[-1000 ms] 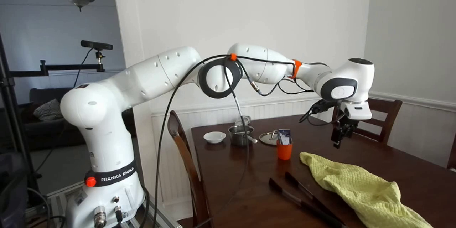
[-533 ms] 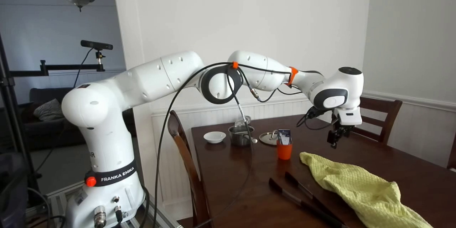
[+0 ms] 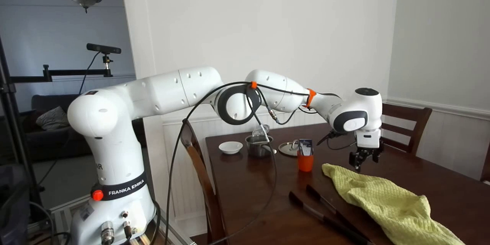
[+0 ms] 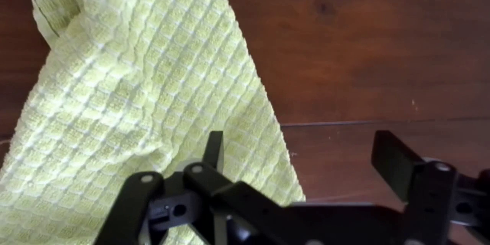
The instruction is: Unfold the green towel to the right, pick up one end of the green towel and turn it over
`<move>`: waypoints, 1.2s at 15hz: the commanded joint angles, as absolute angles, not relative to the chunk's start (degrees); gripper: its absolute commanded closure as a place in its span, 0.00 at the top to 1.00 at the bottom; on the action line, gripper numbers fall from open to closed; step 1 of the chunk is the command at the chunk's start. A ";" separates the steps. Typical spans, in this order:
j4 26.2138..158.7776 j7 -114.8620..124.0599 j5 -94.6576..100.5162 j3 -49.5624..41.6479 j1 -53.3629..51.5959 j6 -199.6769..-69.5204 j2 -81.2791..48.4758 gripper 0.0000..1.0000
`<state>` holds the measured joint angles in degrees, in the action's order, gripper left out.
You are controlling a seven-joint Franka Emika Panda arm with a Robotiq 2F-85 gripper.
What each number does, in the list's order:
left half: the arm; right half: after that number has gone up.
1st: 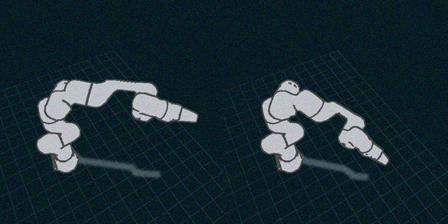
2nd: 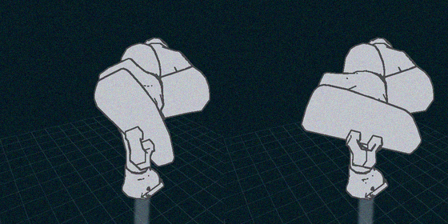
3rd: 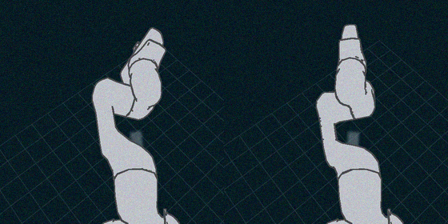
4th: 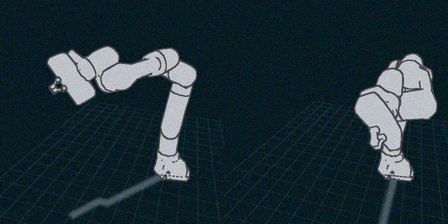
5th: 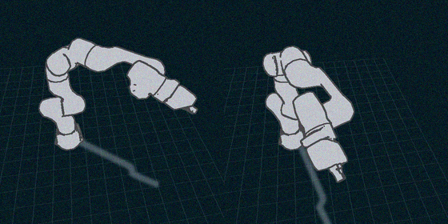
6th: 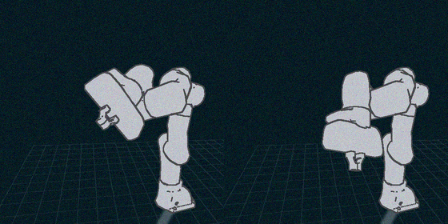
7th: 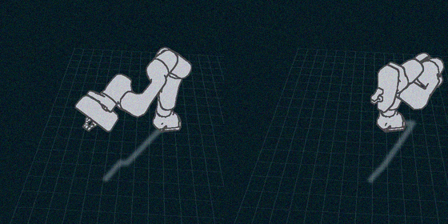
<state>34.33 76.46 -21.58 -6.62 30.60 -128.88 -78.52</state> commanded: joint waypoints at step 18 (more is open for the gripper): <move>27.43 83.85 -16.69 -3.10 33.96 -129.87 -85.34 0.41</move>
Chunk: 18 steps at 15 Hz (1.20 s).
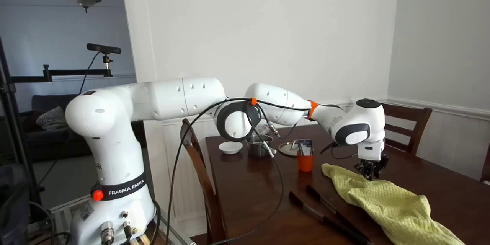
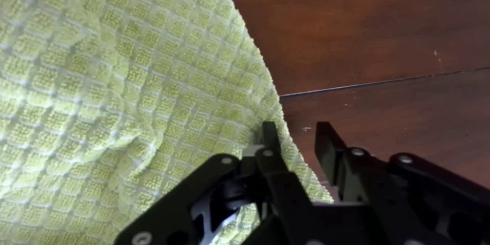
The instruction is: Unfold the green towel to the right, pick up one end of the green towel and turn it over
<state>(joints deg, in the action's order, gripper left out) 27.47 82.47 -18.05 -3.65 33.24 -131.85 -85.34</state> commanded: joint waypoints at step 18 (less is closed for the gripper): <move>24.05 74.17 -19.12 1.96 44.57 -129.59 -75.43 0.01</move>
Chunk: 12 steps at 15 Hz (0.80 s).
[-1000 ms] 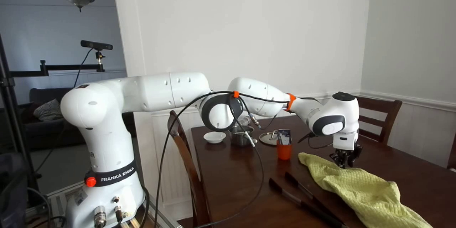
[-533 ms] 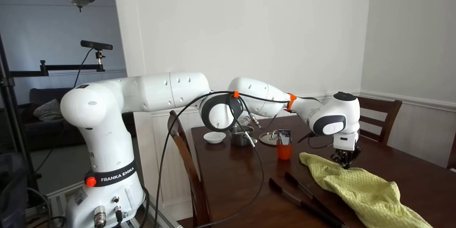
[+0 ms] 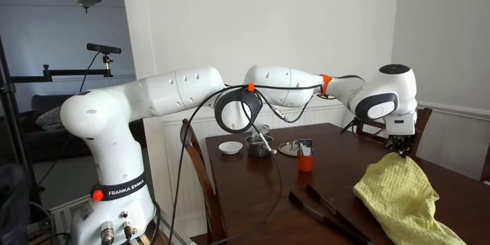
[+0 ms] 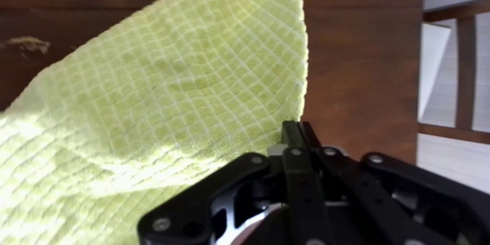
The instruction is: Unfold the green towel to the right, pick up one end of the green towel and turn it over
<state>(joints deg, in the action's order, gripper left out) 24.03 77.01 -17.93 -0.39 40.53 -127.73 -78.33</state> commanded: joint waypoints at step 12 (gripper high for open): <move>23.41 47.44 -32.16 17.54 59.27 -124.99 -68.09 0.02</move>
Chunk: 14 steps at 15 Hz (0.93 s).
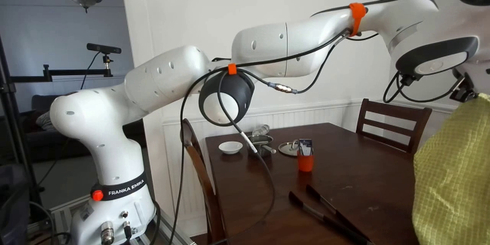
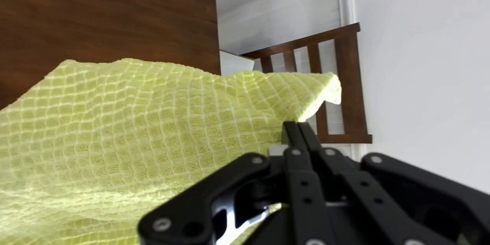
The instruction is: Unfold the green towel to the right, pick up one end of the green towel and turn it over
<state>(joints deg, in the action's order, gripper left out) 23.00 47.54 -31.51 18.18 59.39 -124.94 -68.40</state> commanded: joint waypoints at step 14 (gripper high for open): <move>24.25 45.07 -44.56 19.80 56.26 -112.72 -68.39 0.01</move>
